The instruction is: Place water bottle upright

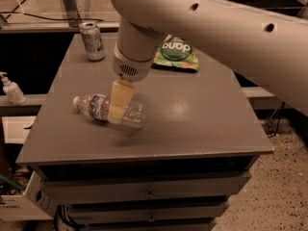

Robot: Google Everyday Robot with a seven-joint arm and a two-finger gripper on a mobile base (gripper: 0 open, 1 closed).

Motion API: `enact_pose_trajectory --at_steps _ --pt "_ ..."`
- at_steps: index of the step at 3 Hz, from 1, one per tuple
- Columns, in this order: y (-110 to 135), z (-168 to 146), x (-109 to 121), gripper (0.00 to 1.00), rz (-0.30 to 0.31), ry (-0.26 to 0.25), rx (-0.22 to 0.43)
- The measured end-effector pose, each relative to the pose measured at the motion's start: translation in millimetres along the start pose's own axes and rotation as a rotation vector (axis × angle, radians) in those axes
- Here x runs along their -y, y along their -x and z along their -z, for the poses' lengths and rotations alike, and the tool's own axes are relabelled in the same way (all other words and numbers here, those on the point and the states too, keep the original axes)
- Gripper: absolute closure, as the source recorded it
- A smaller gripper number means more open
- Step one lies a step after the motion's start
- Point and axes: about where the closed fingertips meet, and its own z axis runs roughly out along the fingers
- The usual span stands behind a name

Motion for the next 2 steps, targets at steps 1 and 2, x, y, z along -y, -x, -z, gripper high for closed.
enact_pose_trajectory --at_steps 1,2 --pt "15.7 -16.1 -3.7 0.00 -0.010 0.006 -0.009" --pt "35.0 -27.1 -5.2 0.00 -0.020 0.007 -0.021"
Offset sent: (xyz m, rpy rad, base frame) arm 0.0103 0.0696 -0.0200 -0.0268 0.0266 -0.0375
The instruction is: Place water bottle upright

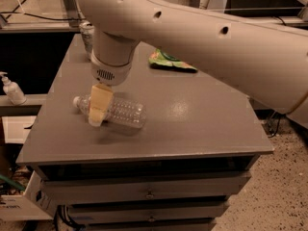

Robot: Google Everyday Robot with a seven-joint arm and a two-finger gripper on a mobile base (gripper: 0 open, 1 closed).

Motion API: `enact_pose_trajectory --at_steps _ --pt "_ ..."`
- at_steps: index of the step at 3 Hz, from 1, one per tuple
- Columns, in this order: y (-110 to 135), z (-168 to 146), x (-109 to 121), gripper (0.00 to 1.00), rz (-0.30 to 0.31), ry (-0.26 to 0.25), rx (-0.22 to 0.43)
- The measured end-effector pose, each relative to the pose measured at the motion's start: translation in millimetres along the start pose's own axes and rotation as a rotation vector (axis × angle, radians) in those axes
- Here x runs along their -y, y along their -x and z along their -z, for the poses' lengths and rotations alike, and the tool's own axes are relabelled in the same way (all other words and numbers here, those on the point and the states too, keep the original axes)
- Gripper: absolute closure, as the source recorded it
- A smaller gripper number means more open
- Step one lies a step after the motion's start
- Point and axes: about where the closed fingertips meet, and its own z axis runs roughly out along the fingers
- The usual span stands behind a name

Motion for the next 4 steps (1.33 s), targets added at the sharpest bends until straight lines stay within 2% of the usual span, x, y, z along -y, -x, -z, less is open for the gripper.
enact_pose_trajectory --at_steps 1,2,4 --pt "12.6 -14.5 -2.7 0.00 -0.010 0.008 -0.026" --pt "13.3 -24.0 -2.9 0.15 -0.031 0.012 -0.047" --pt "8.0 -32.9 -8.5 0.62 -0.069 0.019 -0.070"
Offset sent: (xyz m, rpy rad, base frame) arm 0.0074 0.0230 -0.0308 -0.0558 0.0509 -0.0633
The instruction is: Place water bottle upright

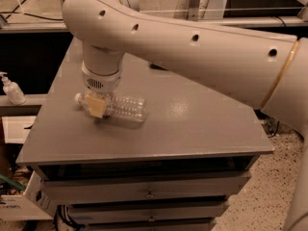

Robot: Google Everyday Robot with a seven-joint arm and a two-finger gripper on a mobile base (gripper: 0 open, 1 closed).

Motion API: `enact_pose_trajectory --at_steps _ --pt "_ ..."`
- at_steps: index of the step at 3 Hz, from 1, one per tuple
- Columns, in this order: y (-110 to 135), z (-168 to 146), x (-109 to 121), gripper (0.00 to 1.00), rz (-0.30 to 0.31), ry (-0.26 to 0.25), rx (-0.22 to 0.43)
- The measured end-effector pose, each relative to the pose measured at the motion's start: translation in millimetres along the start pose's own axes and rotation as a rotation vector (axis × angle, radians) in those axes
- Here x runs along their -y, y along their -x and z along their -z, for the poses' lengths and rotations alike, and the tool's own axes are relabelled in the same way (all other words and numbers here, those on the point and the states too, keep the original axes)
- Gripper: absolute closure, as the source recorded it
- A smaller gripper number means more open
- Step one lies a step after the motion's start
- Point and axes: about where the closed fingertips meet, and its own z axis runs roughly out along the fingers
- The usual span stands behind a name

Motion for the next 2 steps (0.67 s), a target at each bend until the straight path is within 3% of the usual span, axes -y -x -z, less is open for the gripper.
enact_pose_trajectory --at_steps 1,2 --pt "-3.2 8.0 -2.2 0.86 -0.009 -0.001 0.021" --pt "3.5 35.1 3.5 1.00 0.020 -0.012 0.117"
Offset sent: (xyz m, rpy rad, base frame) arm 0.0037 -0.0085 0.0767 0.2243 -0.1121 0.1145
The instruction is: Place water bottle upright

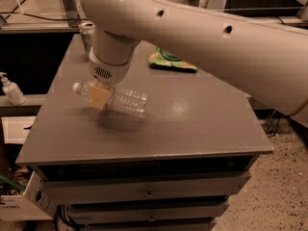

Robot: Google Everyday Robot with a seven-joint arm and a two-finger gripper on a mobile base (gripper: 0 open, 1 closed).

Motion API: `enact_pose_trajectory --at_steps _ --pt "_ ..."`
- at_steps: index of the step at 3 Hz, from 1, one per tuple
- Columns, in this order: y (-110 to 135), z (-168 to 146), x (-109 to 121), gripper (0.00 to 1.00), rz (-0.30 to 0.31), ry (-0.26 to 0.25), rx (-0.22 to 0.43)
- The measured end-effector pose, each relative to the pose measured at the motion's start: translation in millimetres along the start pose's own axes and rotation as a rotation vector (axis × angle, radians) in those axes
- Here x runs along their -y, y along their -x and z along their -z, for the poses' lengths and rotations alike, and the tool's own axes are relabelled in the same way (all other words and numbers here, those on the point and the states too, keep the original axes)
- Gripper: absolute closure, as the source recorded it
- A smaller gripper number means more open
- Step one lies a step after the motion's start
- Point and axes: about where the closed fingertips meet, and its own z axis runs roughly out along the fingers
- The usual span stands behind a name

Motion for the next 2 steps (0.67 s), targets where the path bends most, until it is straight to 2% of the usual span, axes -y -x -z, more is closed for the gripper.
enact_pose_trajectory --at_steps 2 --pt "23.9 47.2 32.4 1.00 0.140 0.021 0.302"
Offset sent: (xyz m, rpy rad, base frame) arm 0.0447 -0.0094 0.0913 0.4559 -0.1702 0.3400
